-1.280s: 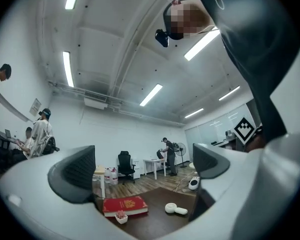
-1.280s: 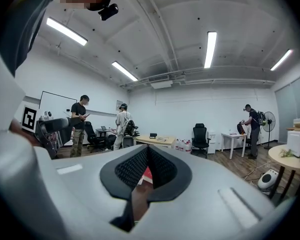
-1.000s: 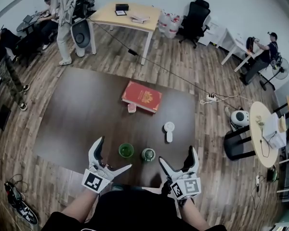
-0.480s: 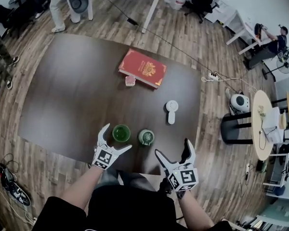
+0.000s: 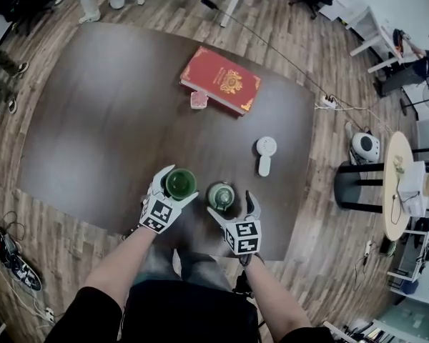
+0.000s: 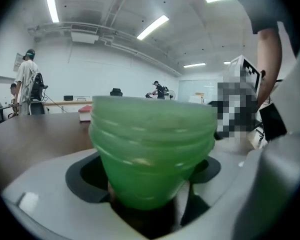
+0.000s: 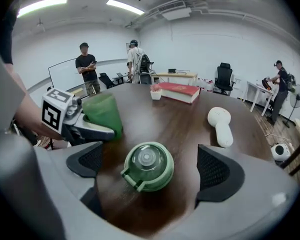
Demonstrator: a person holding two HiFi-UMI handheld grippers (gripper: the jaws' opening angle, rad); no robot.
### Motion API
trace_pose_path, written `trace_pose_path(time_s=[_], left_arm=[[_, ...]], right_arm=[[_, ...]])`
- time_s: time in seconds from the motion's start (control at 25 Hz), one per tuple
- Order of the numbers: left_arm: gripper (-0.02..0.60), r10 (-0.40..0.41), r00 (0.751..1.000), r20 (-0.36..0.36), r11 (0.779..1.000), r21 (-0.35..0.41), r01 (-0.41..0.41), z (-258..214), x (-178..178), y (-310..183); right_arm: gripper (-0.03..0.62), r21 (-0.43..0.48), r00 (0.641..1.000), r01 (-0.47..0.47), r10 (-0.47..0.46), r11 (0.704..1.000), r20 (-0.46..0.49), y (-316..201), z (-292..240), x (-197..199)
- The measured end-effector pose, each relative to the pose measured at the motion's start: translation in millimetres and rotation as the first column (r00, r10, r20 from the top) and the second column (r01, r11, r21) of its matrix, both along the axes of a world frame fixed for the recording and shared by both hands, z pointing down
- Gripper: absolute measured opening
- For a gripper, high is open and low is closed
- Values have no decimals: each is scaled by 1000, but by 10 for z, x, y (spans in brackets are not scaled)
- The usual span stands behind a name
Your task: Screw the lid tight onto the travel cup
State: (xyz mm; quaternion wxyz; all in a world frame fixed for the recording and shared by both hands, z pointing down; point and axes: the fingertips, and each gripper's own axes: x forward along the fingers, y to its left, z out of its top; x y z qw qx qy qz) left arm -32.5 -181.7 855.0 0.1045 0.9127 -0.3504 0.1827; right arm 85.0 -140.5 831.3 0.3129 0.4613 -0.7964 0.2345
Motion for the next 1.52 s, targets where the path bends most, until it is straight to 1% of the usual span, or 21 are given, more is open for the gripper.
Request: trace_pose_path(time_s=[0.08,0.24,0.28,0.32,0.36,0.52,0.6,0.68,1.0,1.08,1.2,1.28,1.4,1.52], left_arm=[[413,-1,1000,0,1000,3,1,-40,1,-53],[410,0,1000,-3,1000,7,0,-102,20,-108],[410,0,1000,-3,1000,6,0,-88,22,-108],[408,0,1000,-2,1000,5,0,-76,24,-110],[408,0,1000,-1,1000,4,0,-69,25,-111],[406,-2,1000,3,1000,-2,2,-29,15,-97],[405,-2,1000,4,1000,5,2,-60,15,-115],[405,-2,1000,2,1000,7,2,-71,21,-114],[411,4,1000,8,1000,8,-4,-71,16,-112],[414,14,1000,-3,1000,12,-13,-146,21,-118],[414,39,999,-13,999,11,-39,-349,43,-139],[414,62,998,-10,998,-2,-62,-518,74,-119],[414,113,994,-9,994,-10,-113,-914,121,-73],[415,191,981,-40,981,-10,-192,-1494,205,34]], right_arm=[[598,-30,1000,3,-4,1000,-15,-54,199,-38],[593,-89,999,5,-10,996,-51,-122,533,-80],[567,-89,998,7,-12,996,-62,-129,577,-84],[544,-81,997,9,-14,997,-70,-134,599,-86],[538,-68,997,8,-13,998,-74,-135,607,-89],[537,-15,998,2,-3,1000,-55,-117,612,-100],[532,-3,998,20,-20,1000,-52,-107,606,-131],[469,11,997,48,-48,999,-58,-78,580,-173],[463,-5,997,61,-62,998,-49,-91,573,-147],[462,1,997,68,-68,998,-37,-124,525,-106],[462,36,995,98,-97,995,-28,-219,291,-42],[462,62,993,121,-120,991,-22,-271,10,22],[462,106,987,159,-161,982,16,-338,-618,74],[462,161,969,218,-233,962,81,-310,-1415,48]])
